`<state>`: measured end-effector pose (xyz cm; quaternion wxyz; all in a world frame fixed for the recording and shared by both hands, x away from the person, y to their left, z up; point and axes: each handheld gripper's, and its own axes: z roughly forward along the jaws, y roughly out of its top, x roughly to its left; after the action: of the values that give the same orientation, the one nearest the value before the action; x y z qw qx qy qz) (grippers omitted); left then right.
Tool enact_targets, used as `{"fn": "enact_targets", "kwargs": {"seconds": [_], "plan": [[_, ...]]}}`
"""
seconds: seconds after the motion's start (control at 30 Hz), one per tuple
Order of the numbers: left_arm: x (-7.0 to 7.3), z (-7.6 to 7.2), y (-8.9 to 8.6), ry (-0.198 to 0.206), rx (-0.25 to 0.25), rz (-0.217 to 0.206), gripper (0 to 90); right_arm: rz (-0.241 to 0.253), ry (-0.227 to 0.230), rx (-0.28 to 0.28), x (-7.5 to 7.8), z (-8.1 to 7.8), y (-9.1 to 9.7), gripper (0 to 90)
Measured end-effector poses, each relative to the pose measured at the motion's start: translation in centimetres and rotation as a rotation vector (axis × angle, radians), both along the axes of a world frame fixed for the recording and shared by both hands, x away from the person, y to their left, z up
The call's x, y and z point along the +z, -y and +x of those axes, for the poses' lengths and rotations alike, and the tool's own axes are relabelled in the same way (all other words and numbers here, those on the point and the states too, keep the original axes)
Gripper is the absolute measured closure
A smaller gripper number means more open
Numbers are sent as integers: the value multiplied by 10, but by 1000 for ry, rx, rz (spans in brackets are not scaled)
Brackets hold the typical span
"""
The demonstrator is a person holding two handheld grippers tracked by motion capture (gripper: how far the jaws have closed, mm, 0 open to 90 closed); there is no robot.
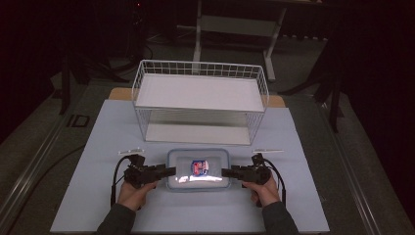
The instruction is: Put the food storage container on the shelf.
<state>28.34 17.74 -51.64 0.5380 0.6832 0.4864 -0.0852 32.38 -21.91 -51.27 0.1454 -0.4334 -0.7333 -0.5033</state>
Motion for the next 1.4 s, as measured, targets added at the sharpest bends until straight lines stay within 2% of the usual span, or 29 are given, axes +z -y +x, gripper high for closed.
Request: {"fn": "enact_targets", "kwargs": {"seconds": [0.1,0.3,0.5,0.67,0.87,1.3,1.4], "plan": [[2,-5,-1,12,-13,2,503,5,7,10,2,-4,3,472],[5,-13,0,41,-19,28,515,8,17,5,4,-12,4,488],[8,-20,2,60,-11,48,517,-13,26,-8,7,-18,2,487],[11,-24,5,79,-4,81,515,-50,52,-5,11,-23,0,483],[13,-26,8,98,8,101,512,-57,63,-7,13,-24,0,487],[31,-32,3,182,32,82,514,-44,155,-20,30,-31,-4,486],[34,-32,2,191,36,75,514,-41,183,-24,36,-33,-6,486]]}}
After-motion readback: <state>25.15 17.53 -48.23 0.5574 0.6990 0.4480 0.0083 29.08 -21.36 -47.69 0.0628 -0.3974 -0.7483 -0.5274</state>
